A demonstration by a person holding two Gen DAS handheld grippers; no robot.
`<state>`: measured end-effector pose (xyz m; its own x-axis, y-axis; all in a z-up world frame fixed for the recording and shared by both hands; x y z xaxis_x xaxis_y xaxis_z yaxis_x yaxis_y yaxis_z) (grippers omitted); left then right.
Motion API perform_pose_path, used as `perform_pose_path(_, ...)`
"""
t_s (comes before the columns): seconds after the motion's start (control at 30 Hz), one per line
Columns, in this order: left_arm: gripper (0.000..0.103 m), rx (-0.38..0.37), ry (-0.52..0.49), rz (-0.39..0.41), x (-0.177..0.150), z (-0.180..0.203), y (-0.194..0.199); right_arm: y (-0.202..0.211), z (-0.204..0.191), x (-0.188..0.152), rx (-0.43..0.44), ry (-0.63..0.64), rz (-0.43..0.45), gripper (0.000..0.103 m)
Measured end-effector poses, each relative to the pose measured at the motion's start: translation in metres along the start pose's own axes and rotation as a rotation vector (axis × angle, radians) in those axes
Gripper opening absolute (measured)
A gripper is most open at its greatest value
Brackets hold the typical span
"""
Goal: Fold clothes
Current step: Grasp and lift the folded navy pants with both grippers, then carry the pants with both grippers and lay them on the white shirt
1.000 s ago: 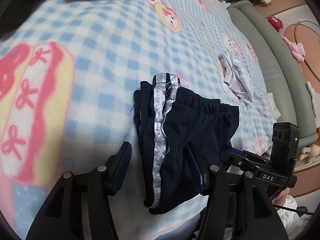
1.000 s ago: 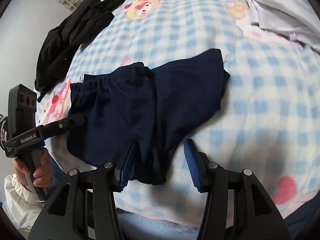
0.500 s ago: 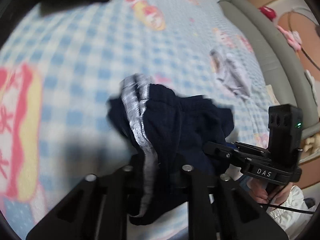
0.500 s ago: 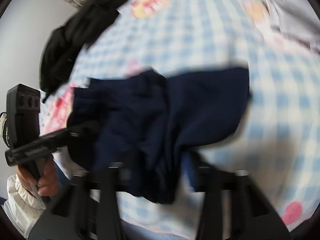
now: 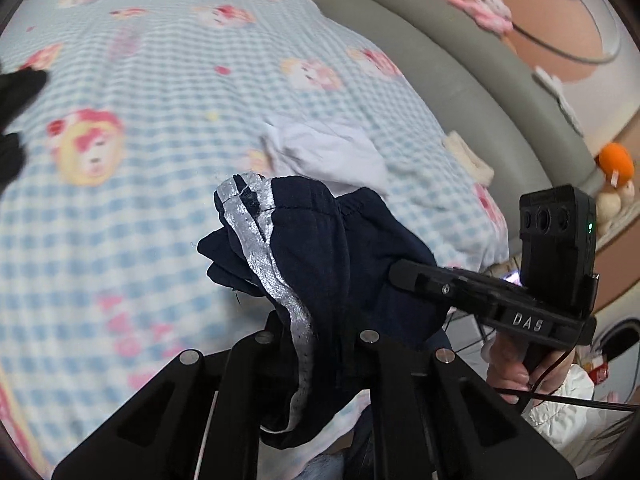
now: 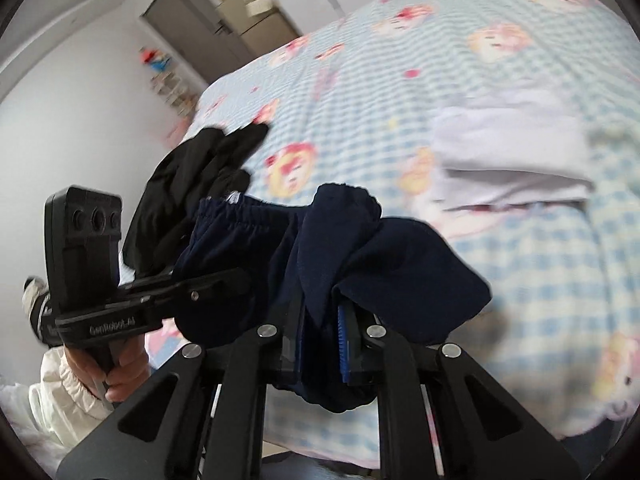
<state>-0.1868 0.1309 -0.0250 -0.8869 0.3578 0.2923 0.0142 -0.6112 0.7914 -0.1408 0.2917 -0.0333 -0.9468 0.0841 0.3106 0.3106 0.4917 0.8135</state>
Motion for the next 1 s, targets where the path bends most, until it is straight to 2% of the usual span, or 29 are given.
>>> perform_pose_path(0.17, 0.011, -0.002, -0.063, -0.067, 0.022, 0.034, -0.035, 0.016, 0.038, -0.001, -0.028, -0.059, 0.022, 0.012)
perform_pose_path(0.33, 0.011, -0.001, -0.123, -0.088, 0.044, 0.056, -0.054, 0.031, 0.064, 0.005, -0.043, -0.086, 0.042, 0.012)
perform_pose_path(0.5, 0.011, 0.001, -0.186, -0.067, 0.084, 0.067, -0.060, 0.056, 0.081, 0.031, -0.088, -0.086, 0.090, 0.012)
perform_pose_path(0.63, 0.011, 0.040, -0.268, -0.007, 0.142, 0.079, -0.056, 0.089, 0.079, 0.074, -0.160, -0.024, 0.151, 0.012)
perform_pose_path(0.8, 0.011, 0.080, -0.208, 0.010, 0.191, 0.068, -0.078, 0.115, 0.092, 0.137, -0.234, 0.022, 0.198, 0.013)
perform_pose_path(0.93, 0.012, 0.110, -0.152, 0.018, 0.228, 0.056, -0.098, 0.076, 0.149, 0.165, -0.240, -0.077, 0.140, 0.014)
perform_pose_path(1.0, 0.015, 0.094, -0.067, -0.022, 0.229, 0.030, -0.125, 0.047, 0.176, 0.167, -0.256, -0.136, 0.078, 0.017)
Point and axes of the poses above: each gripper's, at about its wrist camera, not at the fingertips, and y roughly against the way its jaws point, z to its right, x to its top, the point moved 3 cm from there along -y, roughly the way its jaws point, and after that the axes turned 14 degrees about -z, right-handed, at the moved point
